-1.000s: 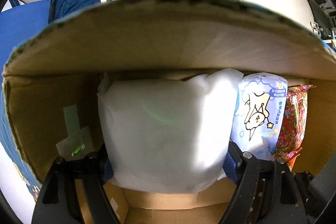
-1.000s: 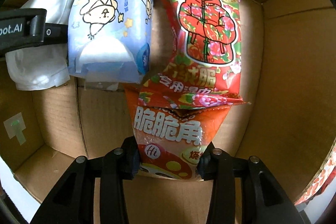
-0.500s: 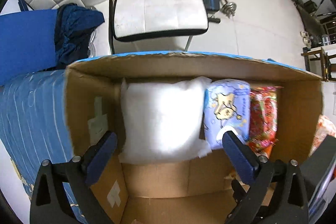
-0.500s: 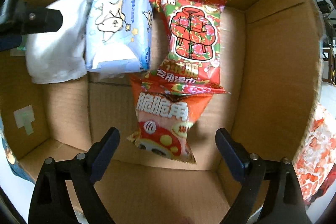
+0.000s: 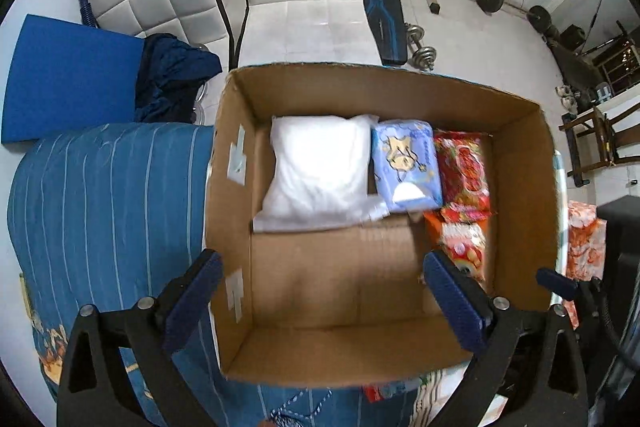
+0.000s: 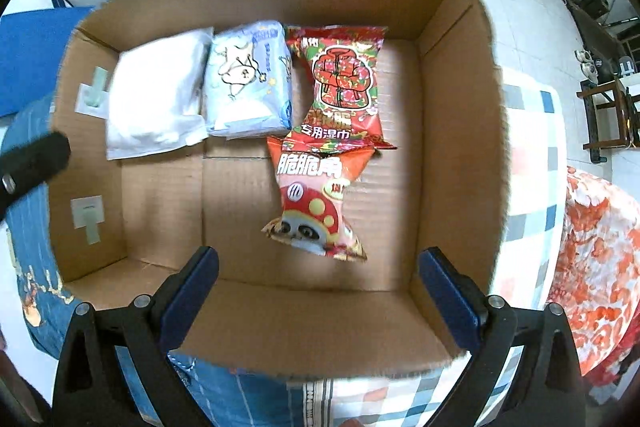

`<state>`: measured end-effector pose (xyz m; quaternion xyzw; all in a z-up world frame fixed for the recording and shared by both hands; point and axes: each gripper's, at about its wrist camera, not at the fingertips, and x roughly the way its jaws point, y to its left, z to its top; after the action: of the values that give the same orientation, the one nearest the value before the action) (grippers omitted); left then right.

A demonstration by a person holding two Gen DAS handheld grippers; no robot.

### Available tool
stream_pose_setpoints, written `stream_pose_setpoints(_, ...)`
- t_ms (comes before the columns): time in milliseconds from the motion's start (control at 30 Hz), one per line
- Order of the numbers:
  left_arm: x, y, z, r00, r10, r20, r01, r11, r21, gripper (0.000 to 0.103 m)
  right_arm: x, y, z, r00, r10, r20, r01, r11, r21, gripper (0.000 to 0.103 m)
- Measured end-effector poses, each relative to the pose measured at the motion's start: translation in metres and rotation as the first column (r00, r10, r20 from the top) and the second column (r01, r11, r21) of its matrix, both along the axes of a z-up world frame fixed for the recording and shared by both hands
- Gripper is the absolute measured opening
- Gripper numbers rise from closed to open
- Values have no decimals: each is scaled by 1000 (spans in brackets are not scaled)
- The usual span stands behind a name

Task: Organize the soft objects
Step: 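Open both tools to release the pouch and orange bag in the box, lift away, then grasp the yarn ball with the left tool while the right tool grasps the milk carton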

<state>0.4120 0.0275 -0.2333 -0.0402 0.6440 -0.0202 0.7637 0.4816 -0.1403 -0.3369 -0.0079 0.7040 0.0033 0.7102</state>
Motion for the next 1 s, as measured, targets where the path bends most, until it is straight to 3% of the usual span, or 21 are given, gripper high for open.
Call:
stream_pose_setpoints(333, -67, 3, 45, 996, 18, 92, -17, 1000, -8, 103, -40, 0, 35, 992, 0, 123, -3, 1000, 25, 102)
stream_pose_setpoints(633, -118, 1, 81, 986, 18, 164, -19, 1000, 0, 103, -91, -7, 84, 973, 11, 231, -22, 999, 49, 102)
stream_pose_setpoints(1000, -177, -5, 137, 953, 32, 302, -40, 999, 20, 103, -149, -13, 146, 929, -5, 369, -20, 998, 65, 102)
